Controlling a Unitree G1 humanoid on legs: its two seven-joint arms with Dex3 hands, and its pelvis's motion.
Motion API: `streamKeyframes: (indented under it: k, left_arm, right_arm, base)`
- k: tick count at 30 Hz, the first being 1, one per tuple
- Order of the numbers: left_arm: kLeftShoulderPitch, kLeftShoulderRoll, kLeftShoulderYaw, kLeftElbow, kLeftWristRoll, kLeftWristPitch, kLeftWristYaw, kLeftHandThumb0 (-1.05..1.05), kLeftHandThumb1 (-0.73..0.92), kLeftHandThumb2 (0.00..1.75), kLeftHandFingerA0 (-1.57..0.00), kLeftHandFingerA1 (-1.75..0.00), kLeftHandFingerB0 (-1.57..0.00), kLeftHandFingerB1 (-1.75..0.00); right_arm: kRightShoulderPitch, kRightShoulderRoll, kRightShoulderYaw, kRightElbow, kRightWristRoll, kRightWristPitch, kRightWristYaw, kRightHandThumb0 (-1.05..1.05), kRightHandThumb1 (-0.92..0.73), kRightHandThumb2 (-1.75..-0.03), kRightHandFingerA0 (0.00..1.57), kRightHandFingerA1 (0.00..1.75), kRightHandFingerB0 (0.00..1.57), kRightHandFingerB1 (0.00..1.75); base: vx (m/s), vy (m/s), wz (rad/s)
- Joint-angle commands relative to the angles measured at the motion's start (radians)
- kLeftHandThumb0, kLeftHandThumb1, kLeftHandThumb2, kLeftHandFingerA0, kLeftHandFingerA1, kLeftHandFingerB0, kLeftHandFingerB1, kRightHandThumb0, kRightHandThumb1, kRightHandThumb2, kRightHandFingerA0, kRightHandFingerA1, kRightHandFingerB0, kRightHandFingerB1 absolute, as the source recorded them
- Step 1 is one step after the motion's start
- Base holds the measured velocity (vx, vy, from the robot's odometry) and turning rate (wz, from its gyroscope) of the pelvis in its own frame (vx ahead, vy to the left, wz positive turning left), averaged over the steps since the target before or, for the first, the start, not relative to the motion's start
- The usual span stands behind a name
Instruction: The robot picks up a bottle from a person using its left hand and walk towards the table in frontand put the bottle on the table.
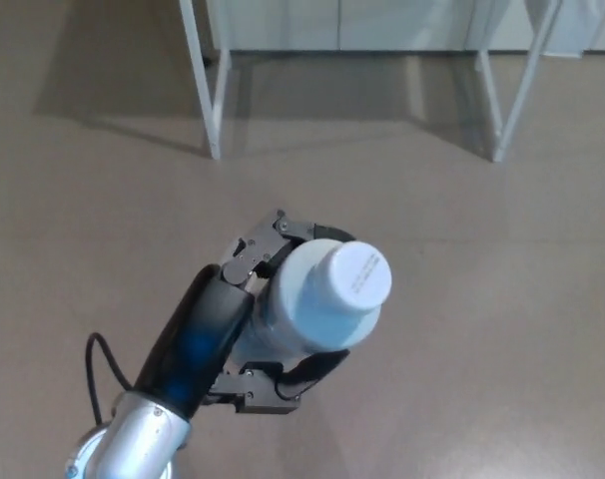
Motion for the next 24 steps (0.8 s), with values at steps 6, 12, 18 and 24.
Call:
streamKeyframes:
  k: [6, 12, 18, 24]
  left_arm:
    - [0.001, 0.005, 0.001, 0.008, -0.002, -0.022, 0.008, 0.01, 0.71, 0.83, -1.03, -1.43, -0.82, -1.10]
    - [-0.006, 0.011, 0.003, 0.019, 0.001, -0.041, 0.009, 0.01, 0.70, 0.83, -1.05, -1.40, -0.82, -1.05]
    - [-0.003, 0.008, -0.021, 0.020, -0.001, -0.031, 0.009, 0.00, 0.73, 0.80, -1.02, -1.37, -0.81, -1.05]
    - [0.015, 0.007, -0.024, -0.002, -0.008, -0.008, 0.009, -0.02, 0.76, 0.77, -1.04, -1.43, -0.83, -1.02]
  right_arm:
    - [0.009, -0.005, 0.003, 0.014, -0.005, 0.001, -0.004, -0.37, -0.55, -0.56, 0.78, 0.44, 0.65, 0.41]
    - [0.002, -0.004, 0.005, 0.011, -0.007, -0.006, -0.013, -0.37, -0.54, -0.56, 0.80, 0.45, 0.66, 0.42]
    - [0.013, -0.019, -0.003, 0.012, 0.003, -0.011, 0.004, -0.38, -0.48, -0.82, 0.70, 0.60, 0.54, 0.53]
    - [0.028, -0.012, -0.011, 0.012, 0.005, -0.017, -0.007, -0.34, -0.56, -0.56, 0.73, 0.43, 0.65, 0.41]
  base:
    - [0.33, -0.012, -0.13]
    - [0.46, 0.127, -0.16]
    - [0.46, 0.102, -0.05]
    - [0.44, -0.134, 0.35]
